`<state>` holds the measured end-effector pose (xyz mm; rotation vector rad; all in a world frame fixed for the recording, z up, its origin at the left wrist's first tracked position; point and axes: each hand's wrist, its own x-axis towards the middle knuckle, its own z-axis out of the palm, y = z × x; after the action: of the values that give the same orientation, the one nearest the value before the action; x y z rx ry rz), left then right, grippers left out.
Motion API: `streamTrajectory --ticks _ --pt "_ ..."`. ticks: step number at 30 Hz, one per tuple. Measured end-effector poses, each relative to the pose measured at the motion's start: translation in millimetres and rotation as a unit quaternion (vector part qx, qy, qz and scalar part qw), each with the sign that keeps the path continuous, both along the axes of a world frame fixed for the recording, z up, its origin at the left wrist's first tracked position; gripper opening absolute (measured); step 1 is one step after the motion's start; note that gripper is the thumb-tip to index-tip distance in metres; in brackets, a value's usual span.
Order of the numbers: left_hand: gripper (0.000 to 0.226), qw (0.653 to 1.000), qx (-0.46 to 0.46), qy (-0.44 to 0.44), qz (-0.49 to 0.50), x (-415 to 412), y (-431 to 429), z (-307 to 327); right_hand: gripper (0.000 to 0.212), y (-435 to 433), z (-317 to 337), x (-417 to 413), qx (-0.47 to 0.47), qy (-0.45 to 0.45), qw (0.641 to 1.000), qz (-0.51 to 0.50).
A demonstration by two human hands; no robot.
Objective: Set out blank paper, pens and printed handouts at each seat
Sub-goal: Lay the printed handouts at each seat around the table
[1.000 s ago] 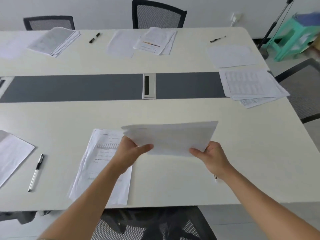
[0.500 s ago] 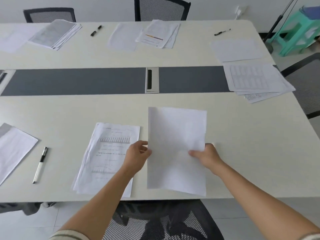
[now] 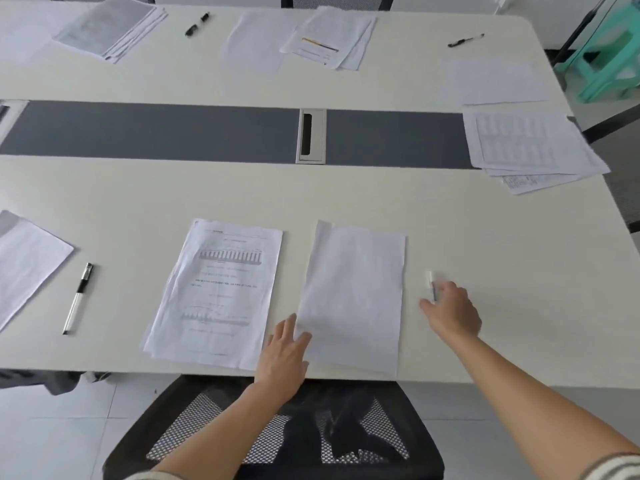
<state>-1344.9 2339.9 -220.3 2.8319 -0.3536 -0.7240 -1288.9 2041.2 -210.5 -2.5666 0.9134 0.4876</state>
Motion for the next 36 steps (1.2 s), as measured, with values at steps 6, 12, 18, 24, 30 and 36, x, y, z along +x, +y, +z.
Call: streamTrajectory --ticks 6,12,18,24,30,36 --pt "0.034 0.999 -0.026 -0.046 0.003 -1.0 2.3 -20.7 0.029 -7.9 -8.2 -13.3 0.098 -0.004 0.994 -0.049" --pt "0.034 0.996 -0.005 -0.085 0.019 1.5 -7.8 -25.3 0.016 63.7 -1.0 16.6 0.192 -0.084 0.977 0.036" --pt "0.03 0.996 -0.007 -0.067 0.051 -0.6 -20.1 -28.0 0.025 109.6 -24.8 22.4 0.17 -0.035 0.979 0.104" --pt "0.044 0.996 -0.036 -0.051 0.06 1.5 -11.3 -17.2 0.032 109.8 -27.7 22.2 0.13 -0.011 0.981 0.141" --pt "0.044 0.961 -0.107 -0.122 0.223 15.6 54.5 12.9 0.029 119.2 3.7 13.0 0.145 -0.073 0.978 0.131" --pt "0.046 0.941 -0.042 -0.078 0.327 39.2 171.1 6.3 0.044 201.5 20.1 0.1 0.315 -0.018 0.942 0.119"
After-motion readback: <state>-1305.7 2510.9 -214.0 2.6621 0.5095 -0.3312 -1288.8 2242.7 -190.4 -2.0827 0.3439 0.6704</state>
